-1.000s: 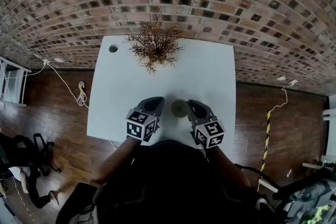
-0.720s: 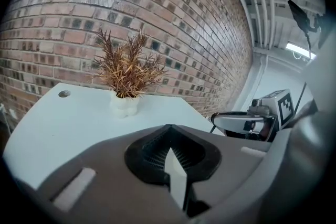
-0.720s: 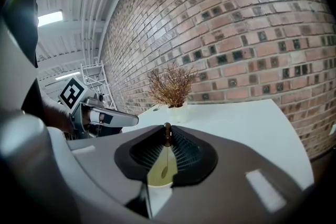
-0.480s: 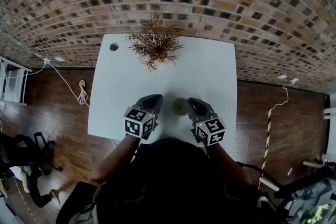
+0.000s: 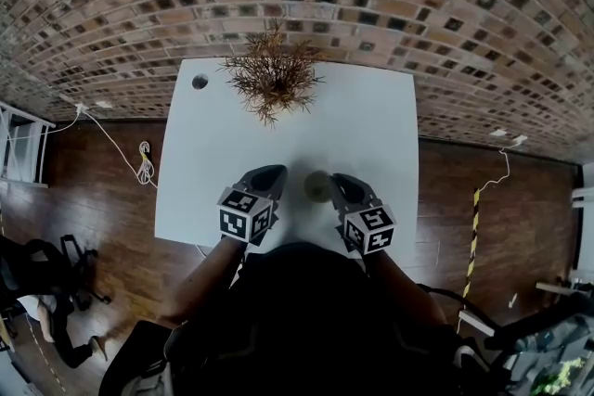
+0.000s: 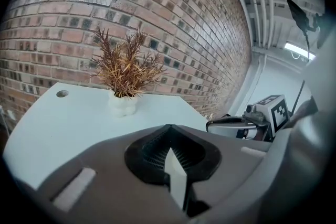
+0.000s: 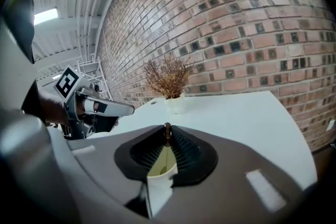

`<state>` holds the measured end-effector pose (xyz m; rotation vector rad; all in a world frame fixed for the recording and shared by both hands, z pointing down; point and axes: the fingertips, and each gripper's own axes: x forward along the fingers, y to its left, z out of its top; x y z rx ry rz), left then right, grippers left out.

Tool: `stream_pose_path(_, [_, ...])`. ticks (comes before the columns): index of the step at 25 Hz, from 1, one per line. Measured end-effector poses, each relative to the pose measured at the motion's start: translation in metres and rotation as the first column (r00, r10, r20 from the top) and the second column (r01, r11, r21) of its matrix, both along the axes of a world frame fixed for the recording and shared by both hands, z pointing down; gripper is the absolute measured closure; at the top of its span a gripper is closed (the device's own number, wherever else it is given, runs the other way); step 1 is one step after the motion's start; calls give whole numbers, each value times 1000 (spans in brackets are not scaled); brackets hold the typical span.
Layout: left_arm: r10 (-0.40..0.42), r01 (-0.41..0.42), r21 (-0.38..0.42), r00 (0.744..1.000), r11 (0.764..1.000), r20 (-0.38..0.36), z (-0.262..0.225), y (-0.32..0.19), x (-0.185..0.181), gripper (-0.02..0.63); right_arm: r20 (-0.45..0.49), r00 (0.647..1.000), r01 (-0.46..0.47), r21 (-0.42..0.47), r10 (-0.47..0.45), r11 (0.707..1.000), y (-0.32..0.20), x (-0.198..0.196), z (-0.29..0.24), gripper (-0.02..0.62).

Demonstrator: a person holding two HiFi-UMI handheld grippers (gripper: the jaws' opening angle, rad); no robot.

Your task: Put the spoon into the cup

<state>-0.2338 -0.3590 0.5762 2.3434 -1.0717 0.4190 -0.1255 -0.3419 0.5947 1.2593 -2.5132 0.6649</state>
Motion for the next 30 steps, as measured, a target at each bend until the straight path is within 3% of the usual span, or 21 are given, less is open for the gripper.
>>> stream_pose_path(19, [5,-5,-2,1000,1000,4,3,3,1,611,-5,1000,-12,-35,12,999,0,4,13,543])
stream_pose_path(30, [-7,6,12,1000,1000,14,-1,11,7,612,-83,993,82,-56,-86,995,11,7,21,463])
